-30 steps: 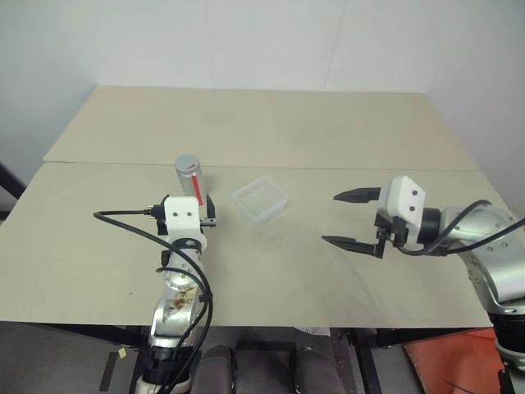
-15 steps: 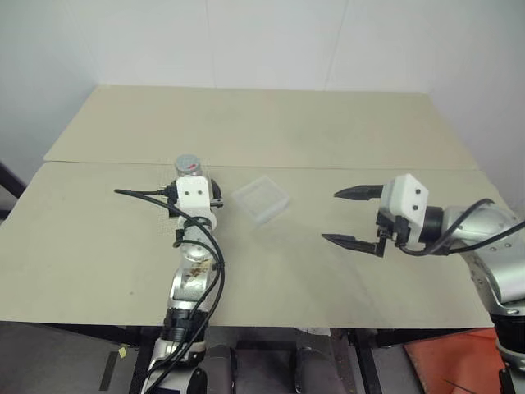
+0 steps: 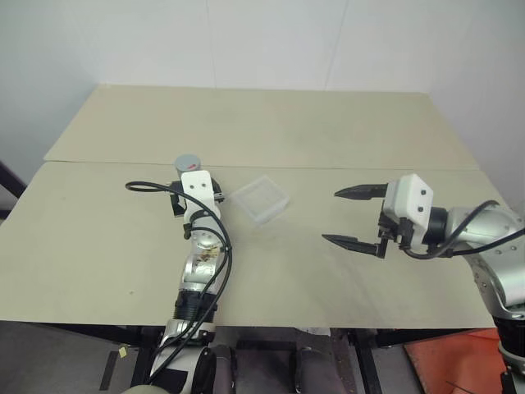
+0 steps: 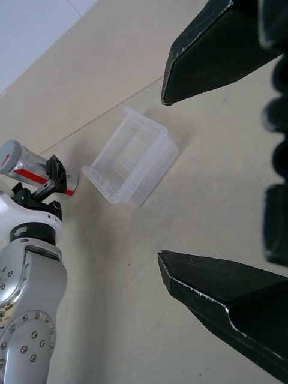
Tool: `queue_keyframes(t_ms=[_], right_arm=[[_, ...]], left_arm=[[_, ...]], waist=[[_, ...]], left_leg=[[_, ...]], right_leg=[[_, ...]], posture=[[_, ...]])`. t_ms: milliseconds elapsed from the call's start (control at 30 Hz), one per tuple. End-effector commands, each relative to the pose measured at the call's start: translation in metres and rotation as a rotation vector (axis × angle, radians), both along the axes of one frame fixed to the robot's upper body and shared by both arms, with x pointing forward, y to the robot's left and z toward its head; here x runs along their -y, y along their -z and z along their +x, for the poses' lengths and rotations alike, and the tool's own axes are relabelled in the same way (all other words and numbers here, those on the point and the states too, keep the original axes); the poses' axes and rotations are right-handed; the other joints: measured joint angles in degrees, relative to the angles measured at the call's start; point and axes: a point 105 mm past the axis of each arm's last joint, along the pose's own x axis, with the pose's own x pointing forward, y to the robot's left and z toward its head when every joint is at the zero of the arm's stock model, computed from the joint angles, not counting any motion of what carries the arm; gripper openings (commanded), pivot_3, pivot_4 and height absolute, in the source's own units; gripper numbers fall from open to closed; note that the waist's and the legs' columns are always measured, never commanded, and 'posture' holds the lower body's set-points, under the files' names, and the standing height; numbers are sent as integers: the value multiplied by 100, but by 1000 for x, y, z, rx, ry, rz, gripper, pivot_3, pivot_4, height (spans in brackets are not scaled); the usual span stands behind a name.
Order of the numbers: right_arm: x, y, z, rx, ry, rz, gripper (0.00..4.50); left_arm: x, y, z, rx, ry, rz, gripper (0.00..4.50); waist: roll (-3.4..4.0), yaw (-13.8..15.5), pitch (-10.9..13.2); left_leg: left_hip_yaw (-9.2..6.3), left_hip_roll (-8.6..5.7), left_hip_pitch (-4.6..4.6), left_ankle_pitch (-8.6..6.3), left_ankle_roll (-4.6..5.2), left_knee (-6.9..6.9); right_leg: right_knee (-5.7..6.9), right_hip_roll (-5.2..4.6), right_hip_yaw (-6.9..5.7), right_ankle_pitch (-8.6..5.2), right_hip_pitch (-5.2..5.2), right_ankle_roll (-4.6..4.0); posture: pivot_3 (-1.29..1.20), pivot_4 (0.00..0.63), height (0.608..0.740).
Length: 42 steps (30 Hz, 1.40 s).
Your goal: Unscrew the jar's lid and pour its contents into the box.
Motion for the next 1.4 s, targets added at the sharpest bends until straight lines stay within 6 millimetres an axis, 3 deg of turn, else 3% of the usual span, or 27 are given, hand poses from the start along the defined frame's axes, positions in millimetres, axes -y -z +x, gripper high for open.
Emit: queue_keyframes(t_ms=[33,433,533,700,900,1167,1400], right_arm=[[2,-14,-4,60,5,6,4500],[1,-17,-6,61,-4,17,4500],[1,-17,-7,61,-2,20,4500],[2,-17,-7,63,1,23,4500],[0,-18,-7,71,2,30,4500],[-7,-20,-4,83,-9,70,4500],[-12,-21,-1,94,-43,87,4500]], left_arm=[[6,-17,4,69,-10,-28,4483],[0,-17,18,78,-65,-53,4483],[0,-18,21,80,-56,-51,3887],[0,-20,23,90,-46,-53,2468],[-2,-22,23,97,-35,-40,2304],[-18,-55,15,133,271,84,2245],[-49,-87,-18,70,654,142,2245]], waist=[[0,0,0],[-1,-1,1],[-2,0,1],[-2,0,1],[-2,0,1],[0,-46,1],[0,-91,1]], left_leg=[[0,0,0,0,0,0],[3,-2,-1,0,0,-1],[5,-2,-2,0,0,0],[10,-2,-2,0,-1,0],[12,-2,-2,1,-1,0],[24,1,-2,3,-5,-3],[23,7,0,4,-7,-2]], right_leg=[[0,0,0,0,0,0],[-2,0,0,0,-1,1],[-2,0,-1,0,-1,1],[-1,0,-2,0,-1,1],[-1,0,-2,0,-1,1],[1,2,-1,0,-6,1],[5,2,-1,0,-7,0]], posture=[[0,150,740],[0,150,740],[0,150,740],[0,150,740],[0,150,740],[0,150,740],[0,150,740]])
